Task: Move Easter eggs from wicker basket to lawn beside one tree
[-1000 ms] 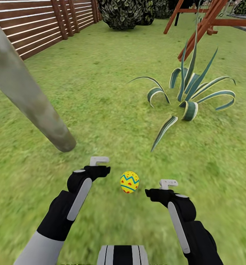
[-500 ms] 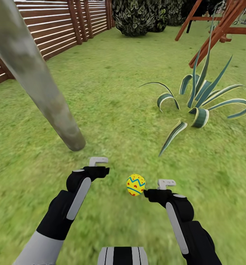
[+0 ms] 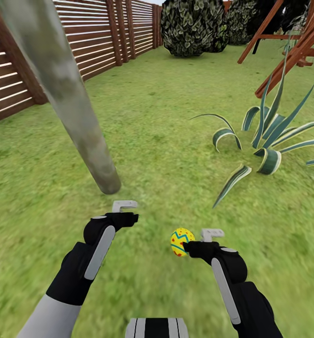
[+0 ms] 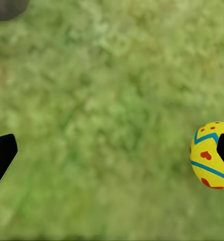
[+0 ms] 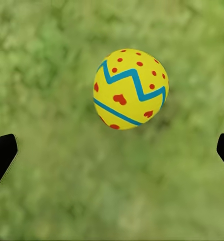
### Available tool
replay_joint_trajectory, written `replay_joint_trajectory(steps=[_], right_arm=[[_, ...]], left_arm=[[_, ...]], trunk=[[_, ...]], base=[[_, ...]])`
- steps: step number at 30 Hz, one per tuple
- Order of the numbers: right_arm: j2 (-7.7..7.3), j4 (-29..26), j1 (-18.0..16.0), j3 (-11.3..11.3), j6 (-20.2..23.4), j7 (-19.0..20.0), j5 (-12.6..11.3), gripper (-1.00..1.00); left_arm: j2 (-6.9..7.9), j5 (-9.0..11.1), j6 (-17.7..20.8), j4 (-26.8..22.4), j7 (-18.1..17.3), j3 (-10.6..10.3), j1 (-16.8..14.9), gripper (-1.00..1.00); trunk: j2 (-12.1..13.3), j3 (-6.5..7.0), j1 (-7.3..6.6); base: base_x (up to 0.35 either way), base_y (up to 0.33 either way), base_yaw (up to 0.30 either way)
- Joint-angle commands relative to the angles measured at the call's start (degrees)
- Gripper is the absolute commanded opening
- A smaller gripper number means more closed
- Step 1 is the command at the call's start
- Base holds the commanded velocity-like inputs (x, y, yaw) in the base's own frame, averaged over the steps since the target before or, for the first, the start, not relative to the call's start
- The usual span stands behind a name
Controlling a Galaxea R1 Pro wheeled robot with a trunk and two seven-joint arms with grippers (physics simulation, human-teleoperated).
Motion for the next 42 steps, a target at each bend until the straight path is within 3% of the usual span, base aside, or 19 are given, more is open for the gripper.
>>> replay_joint_trajectory(steps=[1,8,13,17,18,21,24,29,42], right_arm=[[0.0,-0.1,0.0,0.0,0.2,-0.6,-0.6,1.0],[0.0,-0.1,0.0,0.1,0.2,-0.6,-0.6,1.0],[0.01,-0.1,0.0,0.1,0.2,-0.6,-0.6,1.0],[0.01,-0.1,0.0,0.1,0.2,-0.6,-0.6,1.0],[0.01,-0.1,0.0,0.1,0.2,-0.6,-0.6,1.0],[0.01,-0.1,0.0,0.1,0.2,-0.6,-0.6,1.0],[0.01,-0.1,0.0,0.1,0.2,-0.6,-0.6,1.0],[0.01,-0.1,0.0,0.2,0.2,-0.6,-0.6,1.0],[0.01,0.0,0.0,1.7,0.2,-0.7,-0.6,1.0]], left_arm=[[0.0,0.6,0.1,0.0,0.6,0.0,0.0,1.0],[0.0,0.6,0.2,0.0,0.6,0.2,0.0,1.0],[-0.04,0.6,0.6,0.1,0.6,2.4,-0.1,1.0],[-0.03,0.6,2.6,1.8,0.6,7.7,-0.1,1.0],[-0.02,0.5,3.2,3.5,0.6,10.9,-0.1,1.0],[-0.01,0.6,3.9,8.7,0.6,16.4,-0.2,1.0],[0.04,0.7,4.2,13.3,0.6,19.5,-0.5,1.0],[0.07,0.8,4.1,14.9,0.6,20.7,-0.6,1.0],[0.08,0.9,3.9,15.1,0.4,21.2,-0.5,1.0]], trunk=[[0.0,0.11,-0.03],[0.1,1.15,-0.21],[0.2,1.89,-0.34],[0.2,2.48,-0.45],[0.2,2.63,-0.47],[0.3,3.07,-0.55],[0.3,3.5,-0.63],[0.4,4.22,-0.76],[0.4,3.2,-0.76]], base=[[0.0,0.0,0.181],[0.0,0.0,0.181],[0.0,0.0,0.181],[0.0,0.0,0.181],[0.0,0.0,0.18],[0.0,0.0,0.175],[0.0,0.0,0.166],[0.0,0.0,0.161],[0.0,0.0,0.159]])
